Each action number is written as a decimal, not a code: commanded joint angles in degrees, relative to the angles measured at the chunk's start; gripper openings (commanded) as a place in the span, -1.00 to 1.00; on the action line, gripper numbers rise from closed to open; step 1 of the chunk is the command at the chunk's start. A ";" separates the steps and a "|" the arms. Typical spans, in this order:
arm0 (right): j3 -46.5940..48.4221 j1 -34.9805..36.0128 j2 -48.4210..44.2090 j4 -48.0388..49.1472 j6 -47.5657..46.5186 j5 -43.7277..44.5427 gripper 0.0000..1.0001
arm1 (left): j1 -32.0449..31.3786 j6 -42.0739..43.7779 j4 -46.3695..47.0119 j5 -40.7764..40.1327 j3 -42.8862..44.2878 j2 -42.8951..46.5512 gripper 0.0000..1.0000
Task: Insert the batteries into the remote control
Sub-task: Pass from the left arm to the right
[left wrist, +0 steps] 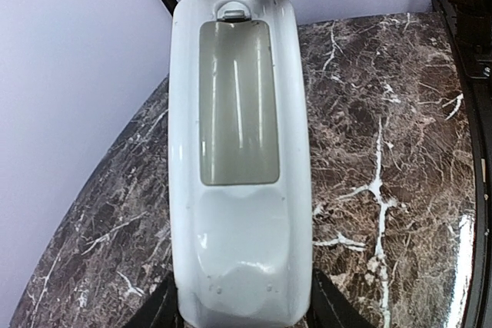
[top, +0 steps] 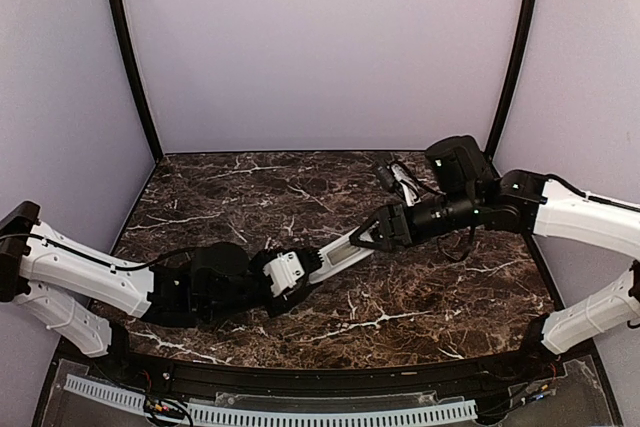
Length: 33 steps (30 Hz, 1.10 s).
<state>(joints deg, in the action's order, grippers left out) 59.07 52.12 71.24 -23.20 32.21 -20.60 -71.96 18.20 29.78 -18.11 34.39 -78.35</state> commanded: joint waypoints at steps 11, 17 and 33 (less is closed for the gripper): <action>3.59 2.76 1.55 3.46 -4.59 -6.16 -0.24 | -1.16 6.70 -3.58 -6.37 3.19 4.31 -1.00; 3.44 3.21 2.13 2.29 -5.69 -5.46 -0.22 | -1.33 6.90 -3.79 -6.50 3.71 5.23 -1.00; 0.85 3.25 -2.61 2.37 -8.11 -7.53 -0.32 | -1.63 7.09 -4.74 -6.07 3.26 7.42 -1.00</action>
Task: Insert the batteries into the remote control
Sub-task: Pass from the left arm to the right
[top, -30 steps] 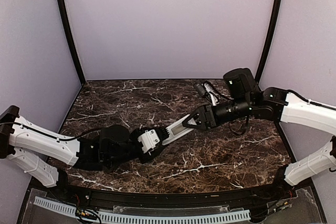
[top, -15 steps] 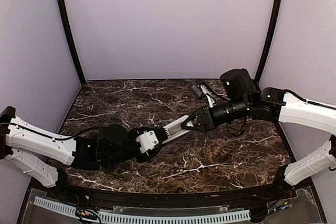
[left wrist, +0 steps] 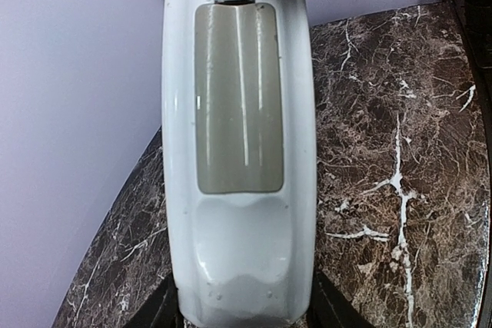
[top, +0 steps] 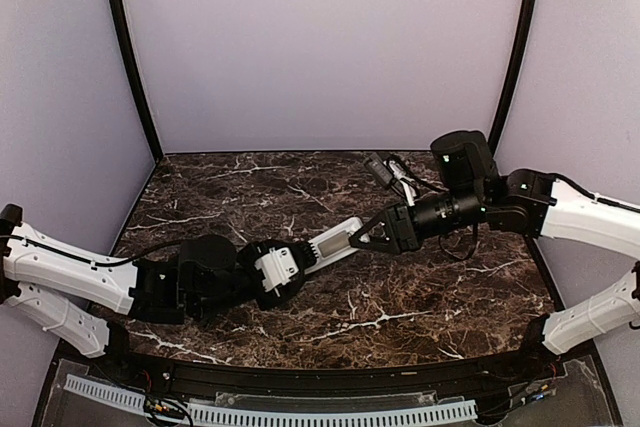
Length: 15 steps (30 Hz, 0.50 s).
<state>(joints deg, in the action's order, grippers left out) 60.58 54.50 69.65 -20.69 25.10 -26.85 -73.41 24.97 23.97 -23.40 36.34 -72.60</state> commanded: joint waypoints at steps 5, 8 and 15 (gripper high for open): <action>-0.79 0.86 -0.88 -0.35 -1.10 -0.72 -0.51 | -0.48 0.55 1.09 -0.94 1.11 1.88 -1.00; -0.65 0.87 -0.70 -0.15 -1.11 -0.58 -0.64 | -0.66 0.88 1.08 -0.95 1.10 1.93 -1.00; -0.23 0.86 -0.35 -0.89 -2.18 -0.95 -1.00 | -0.77 0.09 0.88 0.13 0.84 2.27 -1.00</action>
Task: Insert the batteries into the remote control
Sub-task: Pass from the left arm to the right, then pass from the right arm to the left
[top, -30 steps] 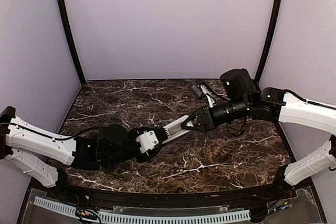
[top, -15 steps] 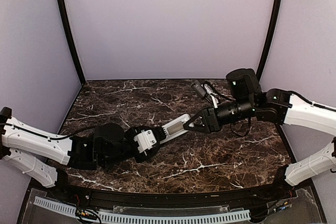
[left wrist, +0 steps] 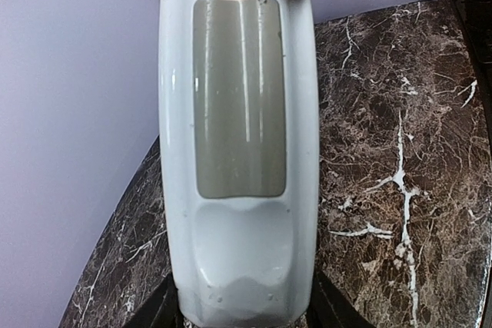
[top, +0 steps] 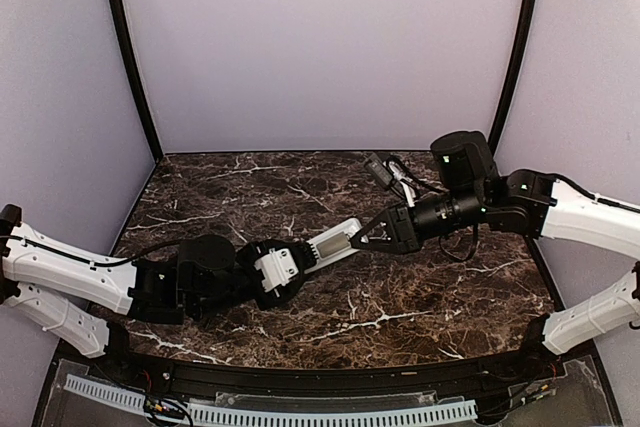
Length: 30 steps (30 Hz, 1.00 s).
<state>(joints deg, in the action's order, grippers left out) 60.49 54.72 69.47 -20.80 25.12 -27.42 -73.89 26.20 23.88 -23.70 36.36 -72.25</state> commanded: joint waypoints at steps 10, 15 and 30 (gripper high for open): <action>5.59 0.68 0.49 -6.72 -10.78 -4.71 -1.00 | -0.29 -10.86 -16.72 18.69 8.14 4.65 0.24; 9.33 0.96 1.78 -10.39 -15.33 -6.77 -1.00 | 0.18 -12.90 -23.32 24.23 11.47 6.32 0.50; 16.82 2.37 4.42 -14.80 -23.70 -13.70 -1.00 | 5.51 -15.15 -33.23 34.25 18.09 6.16 0.42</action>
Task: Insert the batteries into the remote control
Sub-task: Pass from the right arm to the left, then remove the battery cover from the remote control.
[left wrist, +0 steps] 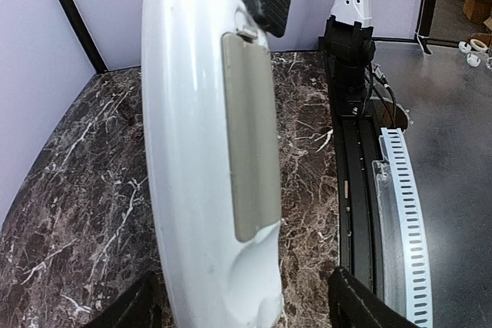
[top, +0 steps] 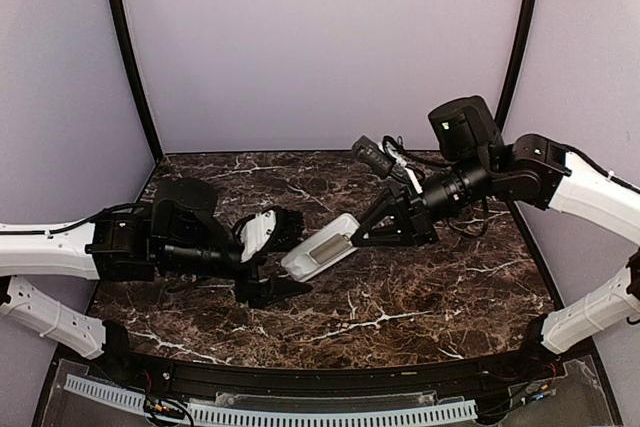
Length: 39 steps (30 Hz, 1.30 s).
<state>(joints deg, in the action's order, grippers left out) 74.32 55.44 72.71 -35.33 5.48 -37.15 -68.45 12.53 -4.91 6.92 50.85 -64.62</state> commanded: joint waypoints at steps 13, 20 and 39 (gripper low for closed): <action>5.17 2.72 1.27 -1.61 -6.33 -0.73 -1.00 | 0.07 -0.97 -5.81 4.20 5.12 -0.89 -1.00; 1.05 2.74 -5.68 4.54 -5.95 14.43 -0.09 | 0.07 -0.93 -4.52 -4.31 5.56 0.50 -1.00; -22.59 7.93 -11.02 55.17 -52.09 15.88 0.30 | -0.02 -3.53 0.04 -26.77 9.03 -0.79 -1.00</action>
<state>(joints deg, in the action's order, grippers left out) 50.92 62.76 57.80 9.91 -35.05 -21.41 -68.38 11.75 -6.52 -18.87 57.01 -65.54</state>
